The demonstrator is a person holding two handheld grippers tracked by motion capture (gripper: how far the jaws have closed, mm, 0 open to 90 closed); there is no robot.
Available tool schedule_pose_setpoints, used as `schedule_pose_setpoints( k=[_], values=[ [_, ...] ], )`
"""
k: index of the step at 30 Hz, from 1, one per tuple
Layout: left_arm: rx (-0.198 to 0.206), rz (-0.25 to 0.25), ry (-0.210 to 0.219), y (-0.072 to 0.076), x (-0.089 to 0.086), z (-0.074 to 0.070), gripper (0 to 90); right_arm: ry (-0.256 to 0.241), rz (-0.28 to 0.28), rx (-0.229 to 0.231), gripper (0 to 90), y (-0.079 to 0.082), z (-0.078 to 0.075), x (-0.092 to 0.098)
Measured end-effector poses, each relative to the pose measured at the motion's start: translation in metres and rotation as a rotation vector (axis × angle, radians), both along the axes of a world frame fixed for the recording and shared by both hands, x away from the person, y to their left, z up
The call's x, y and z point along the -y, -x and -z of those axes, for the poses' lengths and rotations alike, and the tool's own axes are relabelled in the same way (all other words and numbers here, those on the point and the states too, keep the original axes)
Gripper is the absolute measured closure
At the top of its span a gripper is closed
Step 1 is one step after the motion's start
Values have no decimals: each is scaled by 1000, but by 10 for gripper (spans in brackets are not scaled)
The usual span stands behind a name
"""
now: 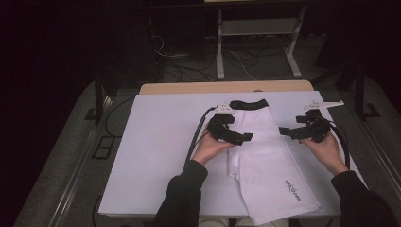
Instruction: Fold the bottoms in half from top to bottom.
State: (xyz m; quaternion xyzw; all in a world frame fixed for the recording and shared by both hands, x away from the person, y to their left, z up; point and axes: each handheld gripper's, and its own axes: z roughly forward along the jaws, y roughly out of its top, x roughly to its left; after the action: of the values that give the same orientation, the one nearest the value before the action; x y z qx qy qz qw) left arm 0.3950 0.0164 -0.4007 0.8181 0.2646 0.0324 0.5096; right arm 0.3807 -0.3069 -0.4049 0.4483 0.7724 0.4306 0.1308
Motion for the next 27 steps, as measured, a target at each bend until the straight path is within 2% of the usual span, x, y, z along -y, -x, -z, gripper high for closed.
schedule_pose_setpoints(
  k=[6, 11, 19, 24, 27],
  values=[
    [-4, -15, -1, -8, -2, 2, 0, -7, -1, -1, 0, 8, 1, 3],
    [-17, -30, -3, -15, -3, 9, 0, -20, -1, -5, 0, 10, 5, 6],
    [-46, -53, -14, -29, -6, 18, 0, -27, -2, -45, 0, 3, 20, 10],
    [-63, -58, -21, -37, -5, 22, 0, -35, -1, -50, 0, -1, 24, 11],
    [-72, -69, -9, -39, -6, 24, 0, -40, 0, -55, 0, -2, 25, 11]
  ],
)
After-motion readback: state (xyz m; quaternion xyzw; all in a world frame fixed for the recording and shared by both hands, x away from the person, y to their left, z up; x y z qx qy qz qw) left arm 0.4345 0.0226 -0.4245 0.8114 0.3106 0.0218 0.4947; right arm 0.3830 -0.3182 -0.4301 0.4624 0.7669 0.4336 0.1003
